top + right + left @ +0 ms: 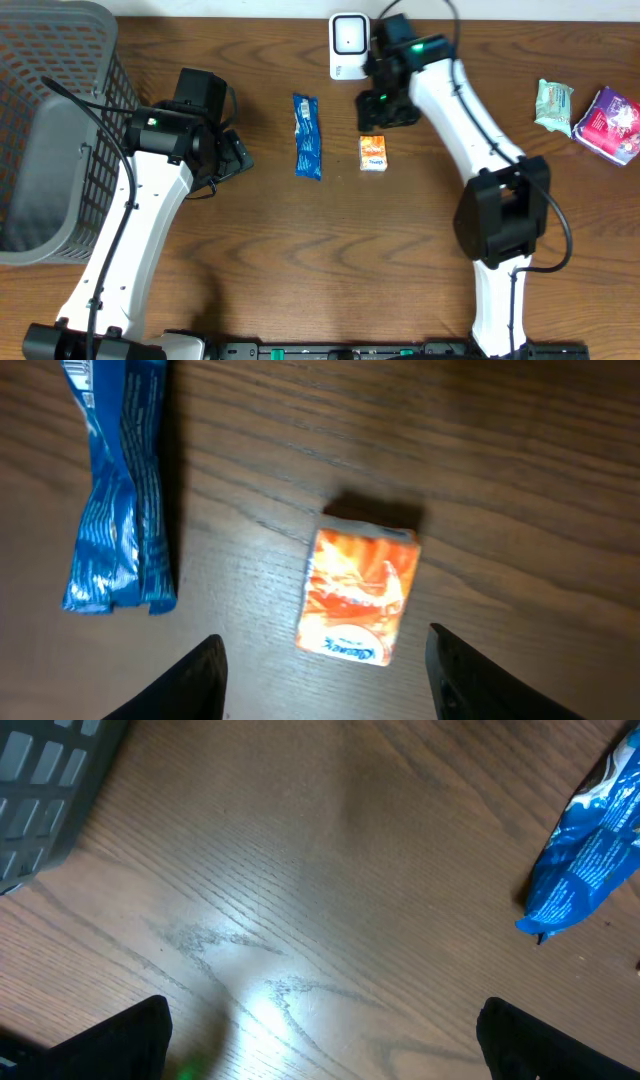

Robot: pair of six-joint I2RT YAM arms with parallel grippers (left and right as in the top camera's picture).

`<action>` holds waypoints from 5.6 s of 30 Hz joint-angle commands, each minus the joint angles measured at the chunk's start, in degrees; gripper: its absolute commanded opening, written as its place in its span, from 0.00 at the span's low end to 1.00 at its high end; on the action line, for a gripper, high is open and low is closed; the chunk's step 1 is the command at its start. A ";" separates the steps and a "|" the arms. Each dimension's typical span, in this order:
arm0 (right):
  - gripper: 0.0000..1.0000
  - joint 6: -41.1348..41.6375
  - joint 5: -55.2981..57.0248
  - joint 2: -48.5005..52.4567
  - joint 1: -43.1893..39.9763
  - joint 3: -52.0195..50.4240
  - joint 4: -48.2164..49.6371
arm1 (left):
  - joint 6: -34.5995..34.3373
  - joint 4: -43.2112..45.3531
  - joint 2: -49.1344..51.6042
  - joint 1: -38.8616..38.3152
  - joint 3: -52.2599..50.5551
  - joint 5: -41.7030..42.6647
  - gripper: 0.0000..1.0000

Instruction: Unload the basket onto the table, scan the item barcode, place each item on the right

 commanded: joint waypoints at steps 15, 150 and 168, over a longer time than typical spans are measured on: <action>0.43 14.80 22.99 9.99 9.90 -1.46 0.85 | -0.28 -0.13 0.11 0.24 -0.07 -0.37 0.98; 0.02 38.91 -50.69 1.57 -15.21 -17.77 83.97 | -0.26 -0.15 0.11 0.24 -0.07 -0.37 0.98; 0.01 -23.80 37.05 4.70 2.40 4.35 51.39 | -0.28 -0.15 0.11 0.24 -0.07 -0.37 0.98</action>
